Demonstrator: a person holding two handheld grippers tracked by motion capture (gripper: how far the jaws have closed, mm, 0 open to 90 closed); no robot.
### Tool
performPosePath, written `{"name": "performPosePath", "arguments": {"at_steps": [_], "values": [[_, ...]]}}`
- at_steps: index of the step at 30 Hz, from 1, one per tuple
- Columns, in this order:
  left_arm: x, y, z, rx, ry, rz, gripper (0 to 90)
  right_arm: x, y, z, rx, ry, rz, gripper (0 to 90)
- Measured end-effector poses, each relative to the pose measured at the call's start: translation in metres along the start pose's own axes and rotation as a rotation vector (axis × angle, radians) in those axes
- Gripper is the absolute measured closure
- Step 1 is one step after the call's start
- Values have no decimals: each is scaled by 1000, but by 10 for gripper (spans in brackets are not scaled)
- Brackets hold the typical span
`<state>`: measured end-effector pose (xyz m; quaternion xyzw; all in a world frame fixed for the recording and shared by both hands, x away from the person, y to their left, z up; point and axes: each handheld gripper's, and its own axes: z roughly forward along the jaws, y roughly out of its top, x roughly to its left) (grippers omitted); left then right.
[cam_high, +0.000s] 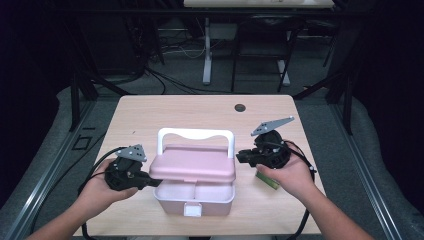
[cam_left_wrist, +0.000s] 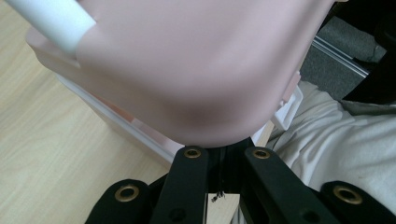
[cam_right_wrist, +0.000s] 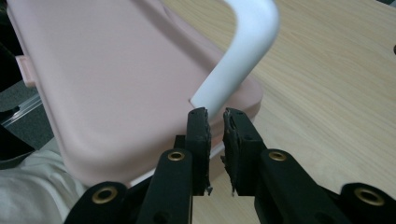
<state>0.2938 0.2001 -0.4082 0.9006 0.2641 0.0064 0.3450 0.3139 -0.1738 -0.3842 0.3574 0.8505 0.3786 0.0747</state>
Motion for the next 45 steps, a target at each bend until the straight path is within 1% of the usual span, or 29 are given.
{"name": "performPosePath", "arguments": {"at_steps": [1, 4, 5, 6, 10, 13, 15, 18, 21, 24, 30, 32, 36, 38, 39, 40, 45], "values": [[0, 1, -1, -6, 3, -2, 899, -1, -2, -1, -2, 0, 4, 818], [1, 6, -4, -3, 8, 3, 899, -1, -7, -3, 13, -12, 4, 831], [2, 8, -5, -12, 8, -7, 900, 0, -8, -2, 16, -11, 5, 833], [2, 8, -5, -12, 8, -7, 900, 0, -8, -2, 16, -11, 5, 833], [4, 11, -8, -17, 9, -9, 900, 1, -14, 3, 39, -15, -4, 846], [5, 16, -10, -18, 18, -8, 900, 4, -17, 5, 56, -17, -7, 869], [7, 20, -12, -19, 25, -9, 900, 8, -19, 8, 72, -6, -14, 874], [9, 23, -14, -24, 29, -9, 900, 12, -21, 10, 81, -4, -19, 875], [10, 27, -16, -31, 37, -11, 900, 17, -26, 18, 105, 9, -34, 875], [12, 30, -17, -37, 44, -14, 900, 18, -28, 21, 111, 10, -37, 876], [17, 38, -21, -50, 60, -22, 900, 19, -34, 28, 111, 32, -30, 880], [18, 41, -21, -49, 64, -22, 900, 21, -35, 29, 114, 30, -31, 883], [20, 45, -23, -49, 78, -22, 900, 25, -36, 31, 117, 42, -43, 884], [21, 47, -23, -50, 77, -23, 900, 27, -36, 33, 115, 56, -52, 885], [22, 48, -23, -52, 79, -24, 900, 28, -36, 34, 123, 52, -59, 885], [22, 48, -23, -52, 80, -25, 900, 30, -36, 36, 123, 62, -63, 886], [25, 54, -25, -49, 92, -27, 900, 34, -37, 41, 135, 69, -77, 886]]}}
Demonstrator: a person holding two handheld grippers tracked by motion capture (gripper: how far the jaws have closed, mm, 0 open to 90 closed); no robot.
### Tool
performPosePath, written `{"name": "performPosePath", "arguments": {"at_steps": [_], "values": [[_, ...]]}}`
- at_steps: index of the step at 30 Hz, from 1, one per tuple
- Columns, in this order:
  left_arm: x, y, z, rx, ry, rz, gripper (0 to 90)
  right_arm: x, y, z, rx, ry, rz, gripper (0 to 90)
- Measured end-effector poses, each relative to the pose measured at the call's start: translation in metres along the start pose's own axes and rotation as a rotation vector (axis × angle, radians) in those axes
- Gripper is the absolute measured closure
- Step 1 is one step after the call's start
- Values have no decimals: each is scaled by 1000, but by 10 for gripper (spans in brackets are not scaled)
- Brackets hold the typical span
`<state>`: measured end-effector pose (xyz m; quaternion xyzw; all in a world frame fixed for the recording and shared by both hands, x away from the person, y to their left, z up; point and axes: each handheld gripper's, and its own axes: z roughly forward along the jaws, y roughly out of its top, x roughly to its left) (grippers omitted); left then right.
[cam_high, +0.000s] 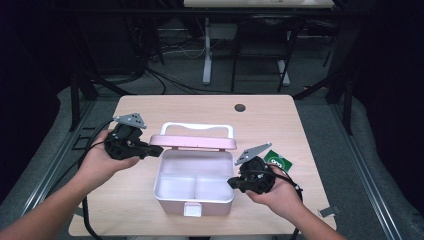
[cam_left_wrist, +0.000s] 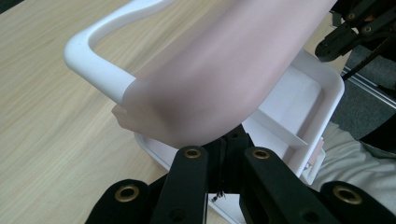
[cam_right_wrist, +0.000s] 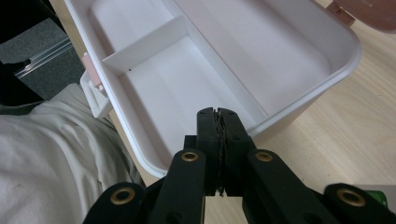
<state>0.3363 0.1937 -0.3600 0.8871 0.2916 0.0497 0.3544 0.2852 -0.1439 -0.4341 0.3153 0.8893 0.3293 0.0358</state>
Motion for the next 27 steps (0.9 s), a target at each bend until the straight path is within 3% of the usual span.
{"name": "performPosePath", "arguments": {"at_steps": [27], "values": [[12, 14, 1, -17, 21, -25, 900, 6, 1, 31, 40, 25, -44, 894]]}}
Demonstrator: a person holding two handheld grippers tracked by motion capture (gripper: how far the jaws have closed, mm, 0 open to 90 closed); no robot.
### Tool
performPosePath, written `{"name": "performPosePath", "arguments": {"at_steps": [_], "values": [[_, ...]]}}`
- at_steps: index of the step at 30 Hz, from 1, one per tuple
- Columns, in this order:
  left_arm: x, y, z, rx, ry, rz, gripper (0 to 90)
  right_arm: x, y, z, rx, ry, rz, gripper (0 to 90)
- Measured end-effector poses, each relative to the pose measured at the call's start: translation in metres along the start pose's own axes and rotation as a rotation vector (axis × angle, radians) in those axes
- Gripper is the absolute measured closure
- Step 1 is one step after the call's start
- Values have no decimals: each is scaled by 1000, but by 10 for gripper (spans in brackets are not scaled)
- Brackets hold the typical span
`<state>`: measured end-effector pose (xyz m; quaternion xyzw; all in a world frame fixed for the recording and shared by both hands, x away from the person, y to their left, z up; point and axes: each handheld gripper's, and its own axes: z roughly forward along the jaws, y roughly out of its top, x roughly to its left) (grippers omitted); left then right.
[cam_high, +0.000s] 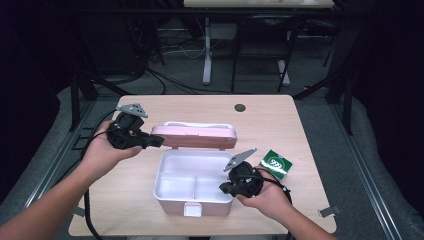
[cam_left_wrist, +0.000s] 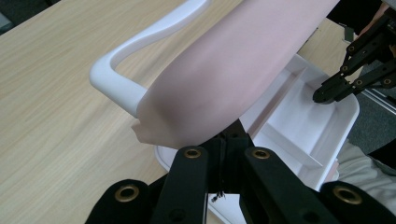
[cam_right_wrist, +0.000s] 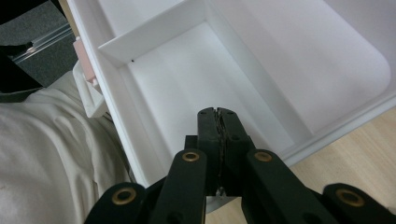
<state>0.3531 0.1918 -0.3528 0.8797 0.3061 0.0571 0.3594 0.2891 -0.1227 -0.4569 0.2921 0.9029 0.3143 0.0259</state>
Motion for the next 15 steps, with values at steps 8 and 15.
{"name": "performPosePath", "arguments": {"at_steps": [8, 15], "values": [[5, 0, -1, -8, 11, -12, 900, -2, 0, 2, -9, 6, 4, 899], [12, 2, -2, -19, 23, -32, 900, -3, 1, 5, -5, 10, 0, 900]]}}
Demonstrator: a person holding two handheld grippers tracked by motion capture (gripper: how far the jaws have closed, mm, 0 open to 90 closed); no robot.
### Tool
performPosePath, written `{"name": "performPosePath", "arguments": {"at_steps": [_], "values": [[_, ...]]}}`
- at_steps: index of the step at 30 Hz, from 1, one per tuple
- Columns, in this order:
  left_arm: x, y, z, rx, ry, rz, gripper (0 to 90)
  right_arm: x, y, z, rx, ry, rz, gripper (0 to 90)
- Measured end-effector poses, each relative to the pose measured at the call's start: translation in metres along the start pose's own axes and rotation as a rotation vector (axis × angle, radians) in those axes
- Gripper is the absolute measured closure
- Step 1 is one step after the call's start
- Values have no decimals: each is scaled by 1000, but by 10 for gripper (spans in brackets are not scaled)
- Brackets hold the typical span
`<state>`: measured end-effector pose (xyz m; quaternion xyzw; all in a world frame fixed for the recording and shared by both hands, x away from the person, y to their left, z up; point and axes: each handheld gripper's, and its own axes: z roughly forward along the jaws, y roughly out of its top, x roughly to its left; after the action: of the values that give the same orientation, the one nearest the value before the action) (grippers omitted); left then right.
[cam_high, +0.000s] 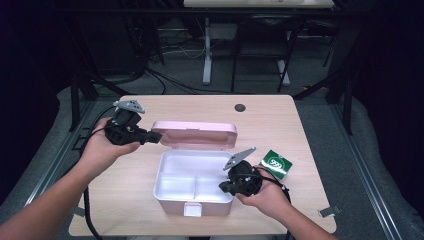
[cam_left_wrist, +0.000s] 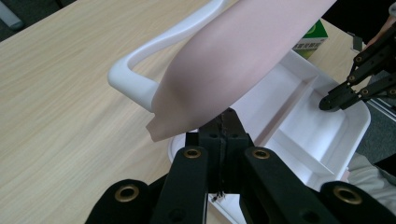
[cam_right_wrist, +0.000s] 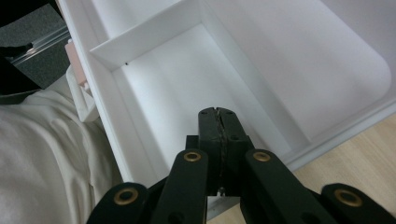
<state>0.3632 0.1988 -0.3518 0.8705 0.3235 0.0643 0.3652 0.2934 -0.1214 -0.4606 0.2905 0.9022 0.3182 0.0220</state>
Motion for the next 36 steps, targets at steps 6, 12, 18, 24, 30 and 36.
{"name": "performPosePath", "arguments": {"at_steps": [6, 12, 18, 24, 30, 36], "values": [[5, 4, 2, -4, 2, -8, 899, 0, 1, 3, 13, -4, 2, 900], [12, 7, 5, 0, 0, -21, 899, -1, 1, 4, 17, 9, 7, 900], [20, 13, 11, -1, 10, -42, 899, -1, 1, 4, 9, 2, 13, 900], [33, 18, 18, -12, 15, -70, 898, -2, 0, 4, 3, 12, 18, 900], [46, 18, 22, -16, 36, -95, 882, -4, 2, 5, 11, 24, 23, 900], [50, 9, 15, -3, 55, -98, 877, -3, 3, 6, 10, 28, 21, 900]]}}
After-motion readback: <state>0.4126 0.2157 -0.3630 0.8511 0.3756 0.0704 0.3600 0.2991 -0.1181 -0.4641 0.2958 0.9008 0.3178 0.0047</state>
